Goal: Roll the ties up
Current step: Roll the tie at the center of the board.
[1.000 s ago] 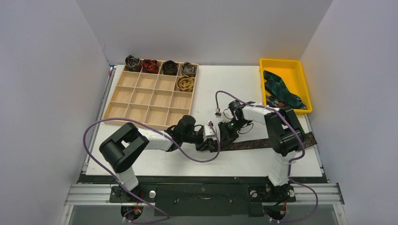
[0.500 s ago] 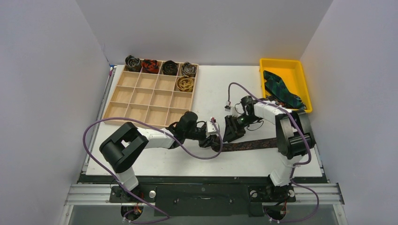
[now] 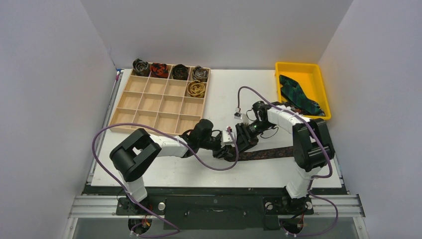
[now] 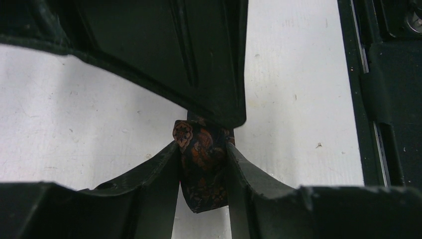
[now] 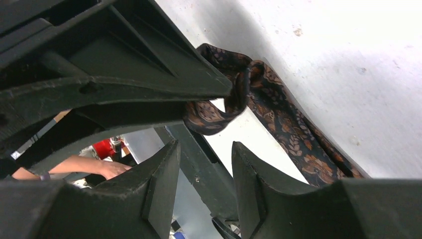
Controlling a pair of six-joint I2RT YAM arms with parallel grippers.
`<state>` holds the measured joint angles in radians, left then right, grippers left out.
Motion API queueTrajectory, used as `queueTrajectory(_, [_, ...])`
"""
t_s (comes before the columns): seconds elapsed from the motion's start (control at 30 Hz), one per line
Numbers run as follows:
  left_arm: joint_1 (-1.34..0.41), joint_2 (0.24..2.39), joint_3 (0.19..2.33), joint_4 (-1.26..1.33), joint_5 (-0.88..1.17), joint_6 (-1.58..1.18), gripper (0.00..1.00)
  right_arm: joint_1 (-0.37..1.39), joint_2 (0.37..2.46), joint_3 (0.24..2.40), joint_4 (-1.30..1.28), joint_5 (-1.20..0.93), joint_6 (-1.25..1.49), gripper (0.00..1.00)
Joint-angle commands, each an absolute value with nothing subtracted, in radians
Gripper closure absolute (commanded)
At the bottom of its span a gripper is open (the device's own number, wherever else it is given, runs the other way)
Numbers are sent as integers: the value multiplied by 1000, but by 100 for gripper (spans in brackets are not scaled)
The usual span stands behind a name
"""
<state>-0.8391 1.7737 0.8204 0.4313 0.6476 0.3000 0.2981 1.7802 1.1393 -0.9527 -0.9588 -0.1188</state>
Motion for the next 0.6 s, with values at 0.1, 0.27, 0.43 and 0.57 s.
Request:
queueTrajectory(0.1, [-857,1795,876,433,652,308,66,348,1810,1182,-862,-905,-42,61])
queueTrajectory(0.27, [-861,1797,883,424,640,305,66,350,1811,1178,-848,-885,-29,69])
queueTrajectory(0.43, [-860,1789,880,430,638,288,64,348,1816,1165,-849,-878,-35,100])
queueTrajectory(0.57, [-845,1752,832,450,630,281,37,329,1806,1148,-851,-884,-52,100])
